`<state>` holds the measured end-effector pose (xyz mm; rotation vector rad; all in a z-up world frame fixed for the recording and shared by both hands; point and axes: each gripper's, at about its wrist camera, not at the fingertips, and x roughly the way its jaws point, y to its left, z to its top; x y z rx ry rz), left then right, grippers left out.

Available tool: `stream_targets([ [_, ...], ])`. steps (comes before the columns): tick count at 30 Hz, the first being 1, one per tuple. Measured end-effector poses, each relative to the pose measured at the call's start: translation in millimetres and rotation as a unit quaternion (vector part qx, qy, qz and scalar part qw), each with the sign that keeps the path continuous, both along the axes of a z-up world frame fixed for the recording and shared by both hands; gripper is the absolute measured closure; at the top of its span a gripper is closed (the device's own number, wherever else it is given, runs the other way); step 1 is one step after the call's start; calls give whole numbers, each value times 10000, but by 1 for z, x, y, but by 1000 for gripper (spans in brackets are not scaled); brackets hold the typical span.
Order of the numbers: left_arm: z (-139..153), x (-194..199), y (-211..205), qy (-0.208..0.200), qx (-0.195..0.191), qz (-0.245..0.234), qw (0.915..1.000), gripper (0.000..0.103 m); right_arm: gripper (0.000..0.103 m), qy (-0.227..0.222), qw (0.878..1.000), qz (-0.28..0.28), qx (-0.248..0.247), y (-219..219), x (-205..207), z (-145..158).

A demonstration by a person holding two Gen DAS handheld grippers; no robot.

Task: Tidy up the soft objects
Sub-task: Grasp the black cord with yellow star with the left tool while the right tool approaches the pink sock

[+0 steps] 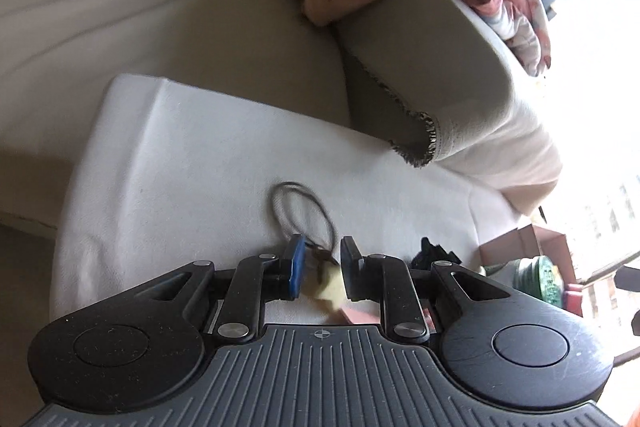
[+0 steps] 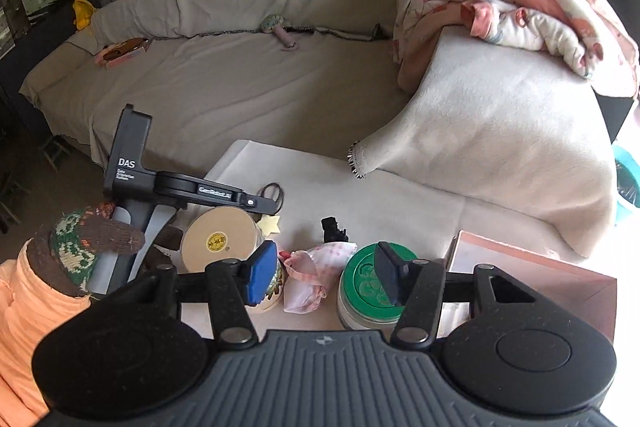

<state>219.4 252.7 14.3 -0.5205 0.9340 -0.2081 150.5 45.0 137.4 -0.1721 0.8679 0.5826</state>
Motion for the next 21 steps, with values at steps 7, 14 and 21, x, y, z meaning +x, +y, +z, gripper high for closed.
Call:
stream_targets([
  [7, 1, 10, -18, -272, 665, -168, 9973, 83, 49, -1101, 9842, 1119, -819, 26, -30, -15],
  [14, 6, 31, -23, -252, 1037, -273, 9939, 82, 49, -1594, 9414, 2342, -1832, 59, -63, -88],
  [21, 9, 37, -11, -77, 730, -469, 9962, 82, 50, -2526, 8952, 2483, -2703, 78, -77, -148],
])
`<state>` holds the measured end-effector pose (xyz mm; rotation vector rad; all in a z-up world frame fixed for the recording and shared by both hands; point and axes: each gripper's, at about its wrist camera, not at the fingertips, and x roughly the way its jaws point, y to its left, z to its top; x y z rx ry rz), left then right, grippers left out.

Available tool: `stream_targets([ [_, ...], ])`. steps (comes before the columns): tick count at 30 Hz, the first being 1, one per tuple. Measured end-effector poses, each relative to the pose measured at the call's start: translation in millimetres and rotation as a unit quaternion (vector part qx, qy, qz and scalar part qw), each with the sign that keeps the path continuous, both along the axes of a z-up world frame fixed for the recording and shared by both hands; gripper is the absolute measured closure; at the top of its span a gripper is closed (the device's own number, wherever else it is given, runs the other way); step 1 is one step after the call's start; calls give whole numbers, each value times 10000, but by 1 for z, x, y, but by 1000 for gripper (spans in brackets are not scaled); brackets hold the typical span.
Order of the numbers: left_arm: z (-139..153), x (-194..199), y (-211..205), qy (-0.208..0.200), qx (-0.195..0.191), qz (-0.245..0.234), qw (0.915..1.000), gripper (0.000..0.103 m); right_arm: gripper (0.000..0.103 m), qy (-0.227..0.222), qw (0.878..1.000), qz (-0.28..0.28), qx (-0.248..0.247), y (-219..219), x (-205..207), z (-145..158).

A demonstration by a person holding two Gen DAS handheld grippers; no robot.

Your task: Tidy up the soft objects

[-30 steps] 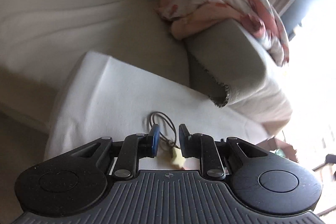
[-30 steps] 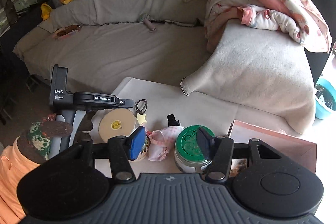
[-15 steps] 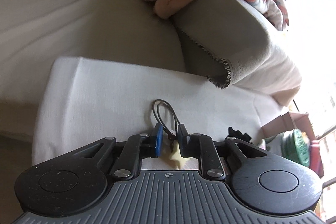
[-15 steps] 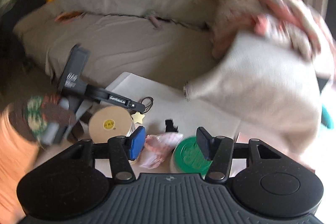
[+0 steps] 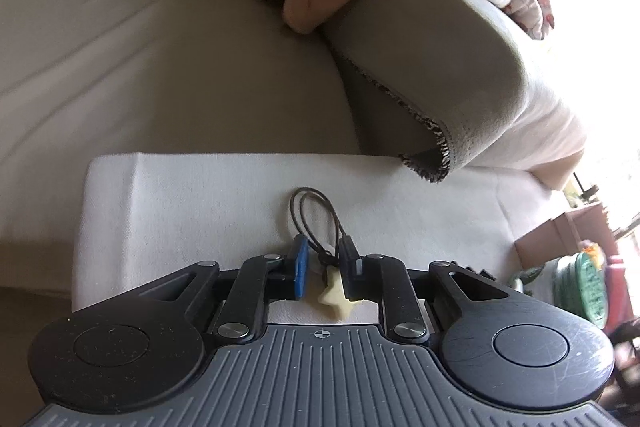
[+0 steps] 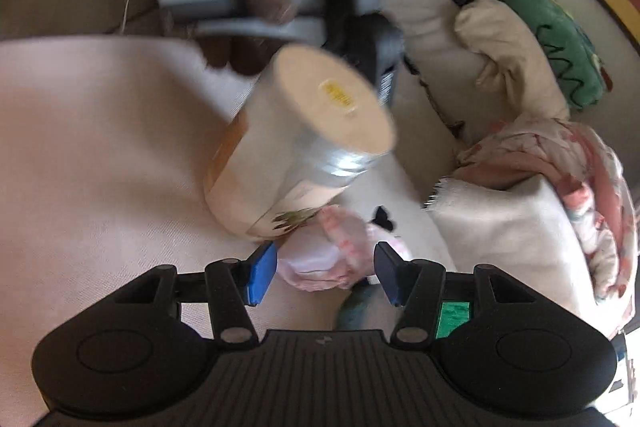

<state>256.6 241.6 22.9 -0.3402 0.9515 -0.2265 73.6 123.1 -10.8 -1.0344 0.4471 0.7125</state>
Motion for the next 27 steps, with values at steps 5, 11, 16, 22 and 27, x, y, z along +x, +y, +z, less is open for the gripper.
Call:
stream_targets([
  [5, 13, -4, 14, -83, -433, 278, 9986, 81, 103, 141, 9993, -291, 202, 1, 11, 8],
  [11, 13, 2, -13, 198, 196, -32, 9996, 81, 102, 135, 9950, -462, 873, -26, 8, 32],
  [16, 9, 15, -38, 228, 1039, -357, 9937, 76, 102, 144, 9933, -323, 1097, -40, -4, 38],
  [22, 8, 20, -44, 202, 1689, -393, 9846, 43, 102, 480, 9859, -307, 1572, -50, -12, 39],
  [27, 6, 16, -52, 45, 1892, -612, 9800, 49, 102, 608, 9827, -215, 1734, -54, -17, 26],
])
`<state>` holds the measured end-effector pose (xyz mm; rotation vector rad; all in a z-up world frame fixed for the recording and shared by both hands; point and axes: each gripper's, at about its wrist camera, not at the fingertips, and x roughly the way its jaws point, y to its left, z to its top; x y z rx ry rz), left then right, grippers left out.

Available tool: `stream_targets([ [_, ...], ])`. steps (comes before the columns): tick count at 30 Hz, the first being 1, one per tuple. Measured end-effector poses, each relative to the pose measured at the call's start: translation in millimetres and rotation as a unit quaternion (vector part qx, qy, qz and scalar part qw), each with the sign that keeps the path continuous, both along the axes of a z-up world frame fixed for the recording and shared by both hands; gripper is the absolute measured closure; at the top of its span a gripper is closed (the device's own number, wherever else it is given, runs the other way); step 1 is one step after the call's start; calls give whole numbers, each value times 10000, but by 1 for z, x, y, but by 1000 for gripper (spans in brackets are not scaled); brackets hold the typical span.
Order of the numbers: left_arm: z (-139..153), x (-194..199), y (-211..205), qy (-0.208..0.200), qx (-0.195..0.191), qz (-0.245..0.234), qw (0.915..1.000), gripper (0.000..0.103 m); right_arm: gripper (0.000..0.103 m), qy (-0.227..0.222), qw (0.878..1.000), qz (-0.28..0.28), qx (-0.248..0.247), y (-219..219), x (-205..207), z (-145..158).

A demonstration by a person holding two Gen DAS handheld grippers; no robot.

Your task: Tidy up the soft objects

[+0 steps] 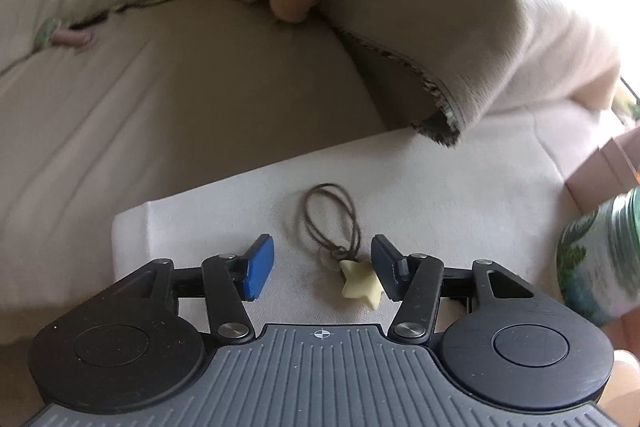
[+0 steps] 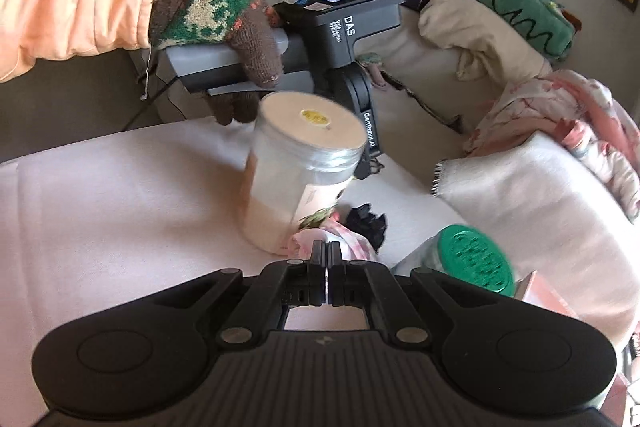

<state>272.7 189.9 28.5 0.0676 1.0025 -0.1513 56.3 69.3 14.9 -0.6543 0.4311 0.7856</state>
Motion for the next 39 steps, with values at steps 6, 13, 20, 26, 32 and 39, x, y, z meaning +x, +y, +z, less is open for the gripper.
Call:
stream_targets([
  [6, 1, -14, 3, -17, -297, 33, 9996, 77, 50, -268, 9996, -11, -110, 2, -6, -2],
  [13, -1, -64, 43, -134, -531, 335, 9979, 84, 49, 45, 9999, -145, -7, 4, 2, 6],
  [20, -4, -114, 69, -319, -784, 479, 9953, 84, 49, 628, 9953, -640, 372, -4, 11, 11],
  [26, -7, -145, 76, -429, -1287, 545, 9893, 84, 46, 587, 9967, -567, 19, 11, 5, -3],
  [32, -7, -172, 67, -508, -1321, 561, 9883, 84, 52, 621, 9968, -497, -13, 20, 21, 9],
  [39, -12, -172, 74, -605, -1570, 764, 9828, 86, 63, 609, 9803, 1256, -1395, 50, 63, 47],
])
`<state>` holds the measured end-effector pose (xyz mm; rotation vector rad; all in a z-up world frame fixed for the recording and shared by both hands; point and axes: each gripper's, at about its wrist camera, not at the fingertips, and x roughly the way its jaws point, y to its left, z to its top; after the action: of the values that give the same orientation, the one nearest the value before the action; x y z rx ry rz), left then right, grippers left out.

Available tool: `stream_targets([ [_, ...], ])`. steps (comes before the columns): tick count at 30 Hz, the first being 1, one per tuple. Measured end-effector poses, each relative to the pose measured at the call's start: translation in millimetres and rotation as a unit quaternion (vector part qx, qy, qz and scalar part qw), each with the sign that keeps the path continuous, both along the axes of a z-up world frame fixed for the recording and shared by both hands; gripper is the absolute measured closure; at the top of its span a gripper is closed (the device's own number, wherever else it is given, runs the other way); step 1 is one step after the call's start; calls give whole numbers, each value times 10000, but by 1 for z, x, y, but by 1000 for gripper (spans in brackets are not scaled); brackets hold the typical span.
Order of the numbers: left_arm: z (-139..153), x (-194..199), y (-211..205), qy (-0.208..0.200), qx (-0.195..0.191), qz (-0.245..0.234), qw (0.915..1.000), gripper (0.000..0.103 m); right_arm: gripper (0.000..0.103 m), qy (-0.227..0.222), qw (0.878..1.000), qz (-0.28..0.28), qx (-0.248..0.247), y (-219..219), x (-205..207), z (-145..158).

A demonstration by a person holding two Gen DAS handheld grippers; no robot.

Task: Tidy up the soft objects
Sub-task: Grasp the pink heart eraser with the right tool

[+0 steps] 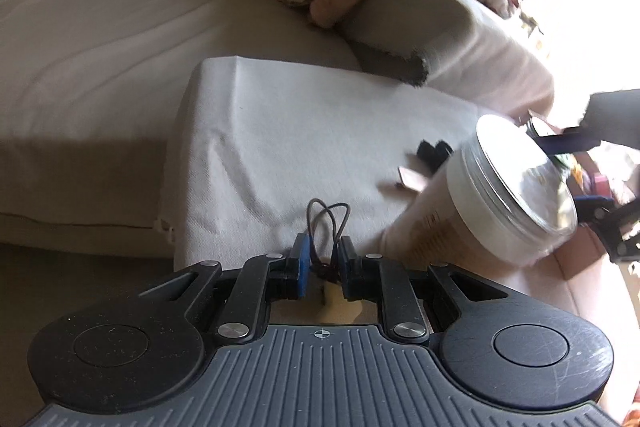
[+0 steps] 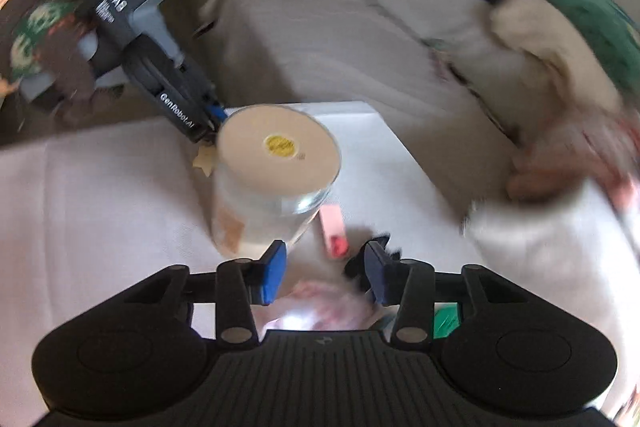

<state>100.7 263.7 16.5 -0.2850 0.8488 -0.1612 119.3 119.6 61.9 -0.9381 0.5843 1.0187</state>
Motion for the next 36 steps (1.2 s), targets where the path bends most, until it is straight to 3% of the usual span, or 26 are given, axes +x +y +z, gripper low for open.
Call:
stream_targets([
  [3, -2, 2, 6, -79, -151, 66, 9998, 86, 71, 26, 9977, 421, -537, 17, 22, -1],
  [9, -9, -3, 17, -234, -575, 166, 9979, 87, 72, 888, 9799, 824, -1587, 48, 55, -29],
  [13, -14, -6, 26, -296, -924, 205, 9951, 87, 72, 878, 9751, 988, -1780, 61, 67, -44],
  [16, -15, -7, 28, -333, -974, 154, 9946, 87, 72, 870, 9737, 1053, -1826, 68, 80, -52],
  [20, -16, -7, 31, -326, -1071, 165, 9936, 87, 72, 1301, 9733, 1040, -1580, 69, 97, -50],
  [21, -16, -7, 31, -325, -1083, 170, 9934, 87, 74, 1431, 9730, 1016, -1496, 67, 99, -49],
  [22, -16, -7, 31, -329, -1092, 178, 9933, 87, 85, 1520, 9738, 954, -1395, 65, 100, -48],
  [24, -16, -6, 31, -337, -1089, 199, 9933, 87, 84, 1628, 9771, 693, -1181, 57, 104, -43],
  [30, -4, 1, 29, -463, -1040, 324, 9930, 88, 84, 1244, 9906, 368, -437, 29, 88, 7],
  [32, 16, -2, 29, -691, -1064, 328, 9914, 89, 84, 997, 9943, 236, -289, 16, 81, 26],
  [36, 72, -20, 17, -1285, -642, 253, 9893, 89, 84, 505, 9987, 80, 6, -13, 60, 74],
])
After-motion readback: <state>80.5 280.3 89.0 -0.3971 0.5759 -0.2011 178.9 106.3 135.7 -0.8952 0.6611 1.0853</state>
